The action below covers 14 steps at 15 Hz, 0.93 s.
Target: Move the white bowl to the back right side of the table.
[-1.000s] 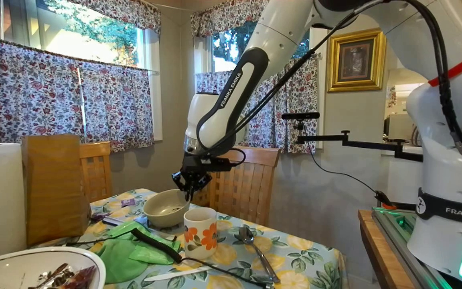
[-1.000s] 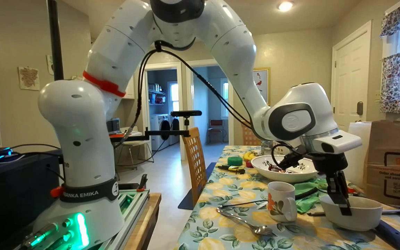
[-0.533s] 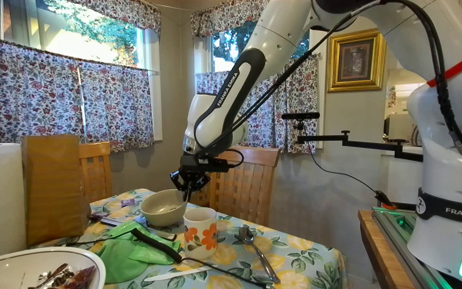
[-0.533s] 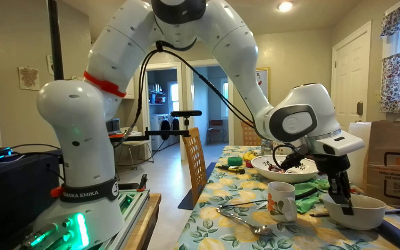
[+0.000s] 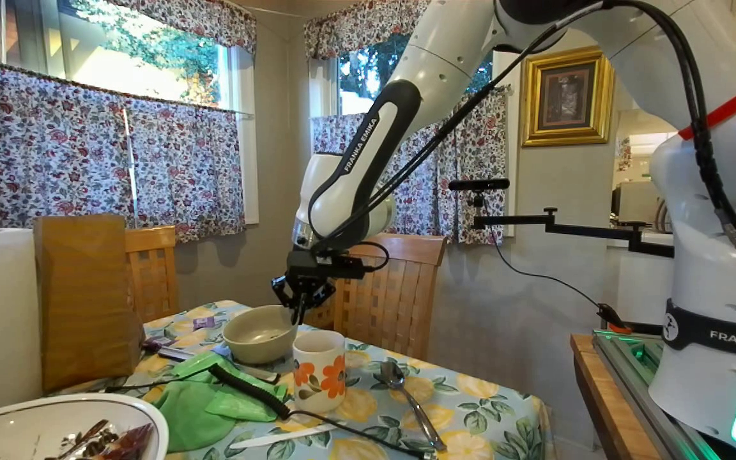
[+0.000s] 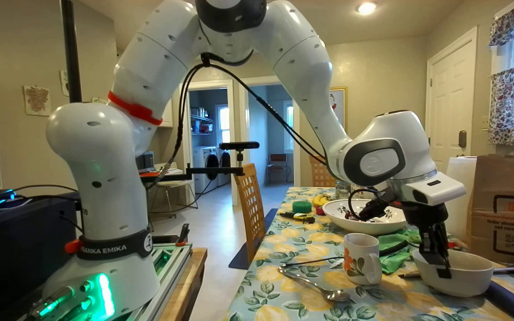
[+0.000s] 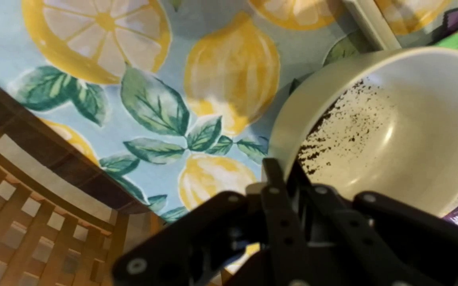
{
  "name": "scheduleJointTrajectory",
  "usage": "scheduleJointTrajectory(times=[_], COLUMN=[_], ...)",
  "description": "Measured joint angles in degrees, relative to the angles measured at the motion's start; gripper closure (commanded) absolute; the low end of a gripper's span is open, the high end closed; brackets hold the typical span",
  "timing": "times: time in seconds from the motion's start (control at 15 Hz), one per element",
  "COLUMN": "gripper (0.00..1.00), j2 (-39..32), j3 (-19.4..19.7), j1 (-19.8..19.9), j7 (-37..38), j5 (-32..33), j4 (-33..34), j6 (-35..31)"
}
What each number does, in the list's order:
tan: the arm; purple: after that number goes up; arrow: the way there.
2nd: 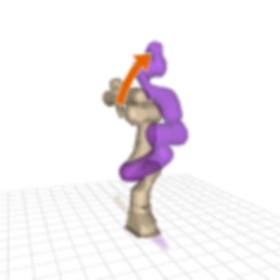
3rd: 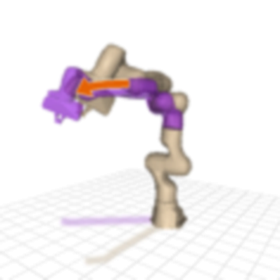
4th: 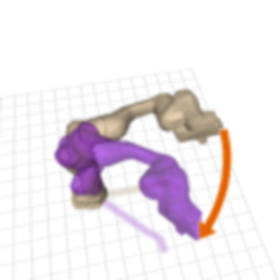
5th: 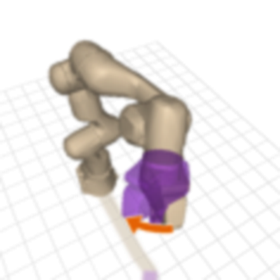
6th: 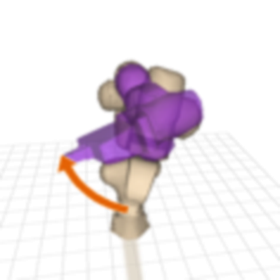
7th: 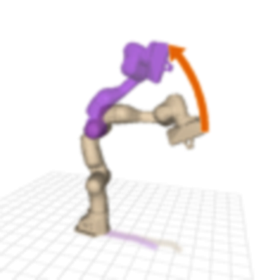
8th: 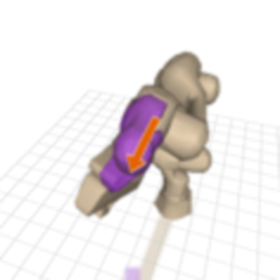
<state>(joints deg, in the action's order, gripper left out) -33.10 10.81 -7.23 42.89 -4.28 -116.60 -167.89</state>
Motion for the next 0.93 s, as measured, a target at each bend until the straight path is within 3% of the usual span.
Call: scheduleJointTrajectory(times=[0.47, 0.53, 0.6, 0.73, 0.93], gripper=[0.98, 0.9, 0.65, 0.63, 0.41], j2=[-0.6, -0.6, -0.6, -0.6, -0.4], j3=[0.0, 0.0, -0.1, -0.7, -4.3], j1=[0.0, 0.0, 0.1, 0.6, 3.4], j7=[-0.1, -0.2, -0.4, -1.2, -6.9], j5=[-0.3, -0.5, -0.8, -1.0, -1.3], j4=[-0.1, -0.1, -0.1, -0.1, 0.1], j6=[0.1, 0.1, 0.2, 0.3, 0.2])
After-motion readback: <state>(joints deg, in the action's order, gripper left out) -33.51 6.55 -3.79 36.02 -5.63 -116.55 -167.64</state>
